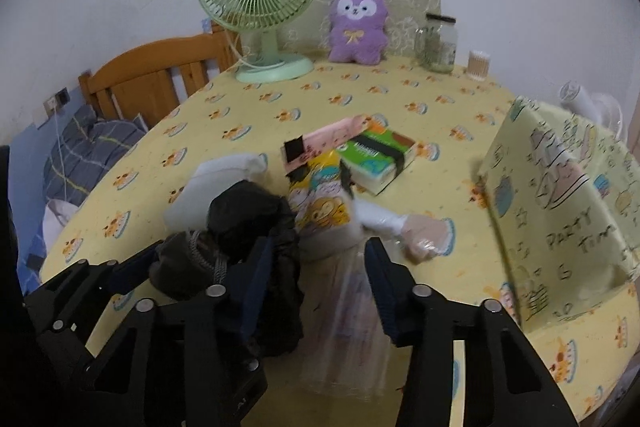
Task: Organize soft objects
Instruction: 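Grasp the grey sock with the left gripper while the right gripper grasps the black plastic bag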
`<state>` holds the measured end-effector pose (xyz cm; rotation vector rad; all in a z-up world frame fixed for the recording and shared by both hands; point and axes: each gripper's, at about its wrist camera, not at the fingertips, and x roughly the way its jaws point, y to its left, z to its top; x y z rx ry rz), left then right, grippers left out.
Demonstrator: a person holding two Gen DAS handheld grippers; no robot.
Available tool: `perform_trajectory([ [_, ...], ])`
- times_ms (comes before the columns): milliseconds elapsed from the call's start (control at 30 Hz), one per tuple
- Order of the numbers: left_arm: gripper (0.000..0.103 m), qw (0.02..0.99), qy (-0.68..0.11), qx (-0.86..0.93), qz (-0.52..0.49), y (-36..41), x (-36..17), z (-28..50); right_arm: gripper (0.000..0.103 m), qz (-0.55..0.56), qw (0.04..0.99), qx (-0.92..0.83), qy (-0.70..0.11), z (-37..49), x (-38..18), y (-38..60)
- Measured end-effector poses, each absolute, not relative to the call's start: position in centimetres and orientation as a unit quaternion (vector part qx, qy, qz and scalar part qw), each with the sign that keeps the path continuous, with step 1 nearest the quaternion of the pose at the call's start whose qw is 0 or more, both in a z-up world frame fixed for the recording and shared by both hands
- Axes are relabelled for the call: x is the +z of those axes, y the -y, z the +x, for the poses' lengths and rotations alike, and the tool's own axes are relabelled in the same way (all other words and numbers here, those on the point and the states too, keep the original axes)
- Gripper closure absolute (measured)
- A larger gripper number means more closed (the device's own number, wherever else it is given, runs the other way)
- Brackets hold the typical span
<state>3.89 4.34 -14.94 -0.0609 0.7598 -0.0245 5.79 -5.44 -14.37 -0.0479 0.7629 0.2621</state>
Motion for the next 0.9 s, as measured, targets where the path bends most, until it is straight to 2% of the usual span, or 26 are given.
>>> perform_trajectory([
  [267, 0.043, 0.925, -0.378, -0.023, -0.028, -4.7, -15.1, 4.0, 0.068, -0.005, 0.909, 0.151, -0.390, 6.0, -15.0, 5.1],
  [400, 0.043, 0.922, -0.384, -0.028, -0.029, -4.8, -15.2, 4.2, 0.087, 0.002, 0.901, 0.174, -0.397, 6.1, -15.2, 4.7],
  [533, 0.045, 0.922, -0.386, -0.028, -0.026, -4.8, -15.1, 4.2, 0.091, 0.005, 0.900, 0.179, -0.398, 6.2, -15.1, 4.7],
  [900, 0.051, 0.925, -0.380, -0.017, -0.011, -4.0, -13.6, 4.5, 0.092, 0.002, 0.908, 0.163, -0.387, 6.3, -13.8, 5.4],
])
